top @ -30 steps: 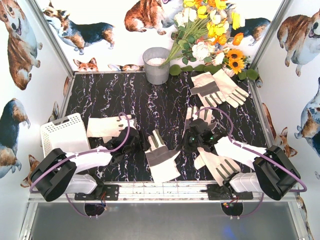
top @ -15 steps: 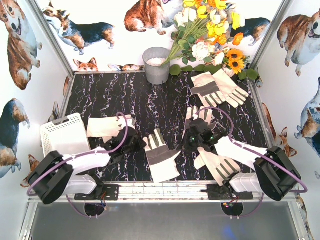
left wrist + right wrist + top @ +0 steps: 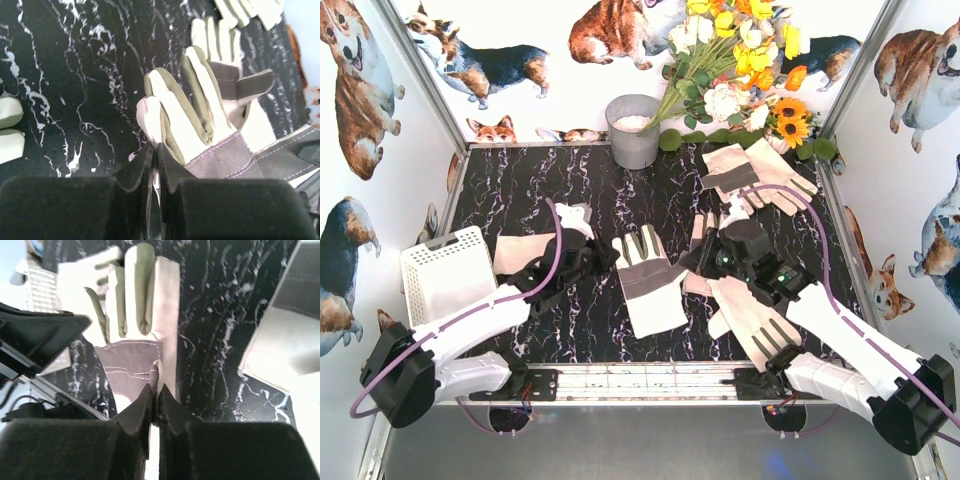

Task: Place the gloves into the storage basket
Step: Turn over the glove at the center of the board.

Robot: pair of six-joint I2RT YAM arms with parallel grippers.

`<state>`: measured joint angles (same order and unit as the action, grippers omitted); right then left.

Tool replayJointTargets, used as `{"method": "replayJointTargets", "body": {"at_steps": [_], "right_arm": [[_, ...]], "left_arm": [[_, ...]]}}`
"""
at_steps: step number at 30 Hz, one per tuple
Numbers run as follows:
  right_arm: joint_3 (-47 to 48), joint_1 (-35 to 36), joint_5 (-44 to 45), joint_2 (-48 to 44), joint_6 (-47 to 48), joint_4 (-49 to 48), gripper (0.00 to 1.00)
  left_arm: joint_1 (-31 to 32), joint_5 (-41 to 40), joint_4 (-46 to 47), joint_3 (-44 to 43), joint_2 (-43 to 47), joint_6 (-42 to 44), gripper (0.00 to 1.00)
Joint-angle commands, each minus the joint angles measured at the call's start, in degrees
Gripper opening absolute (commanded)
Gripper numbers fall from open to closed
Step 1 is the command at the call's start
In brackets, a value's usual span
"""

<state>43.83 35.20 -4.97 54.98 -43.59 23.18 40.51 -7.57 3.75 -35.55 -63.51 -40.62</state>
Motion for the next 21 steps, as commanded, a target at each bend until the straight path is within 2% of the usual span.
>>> {"method": "replayJointTargets", "body": {"at_steps": [1, 8, 18, 21], "right_arm": [[-6.45, 0.33, -0.19, 2.38, -1.61, -3.64, 0.00], [-9.26, 2.23, -4.22, 12.46, -2.30, -5.43, 0.00], [-6.68, 4.09, -6.08, 20.95, -1.06, -8.40, 0.00], [-5.60, 4.92, -5.81, 23.27, -1.11, -8.82, 0.00]], "left_arm": [[-0.73, 1.07, -3.08, 0.83, -4.86, 1.37, 0.00], [-0.78, 1.25, -0.76, 3.38, -10.41, 1.39, 0.00], [-0.84, -9.33, -10.17, 0.05, -12.28, 4.71, 0.00], [-0.89, -9.78, -10.42, 0.36, -12.08, 5.11, 0.00]]}}
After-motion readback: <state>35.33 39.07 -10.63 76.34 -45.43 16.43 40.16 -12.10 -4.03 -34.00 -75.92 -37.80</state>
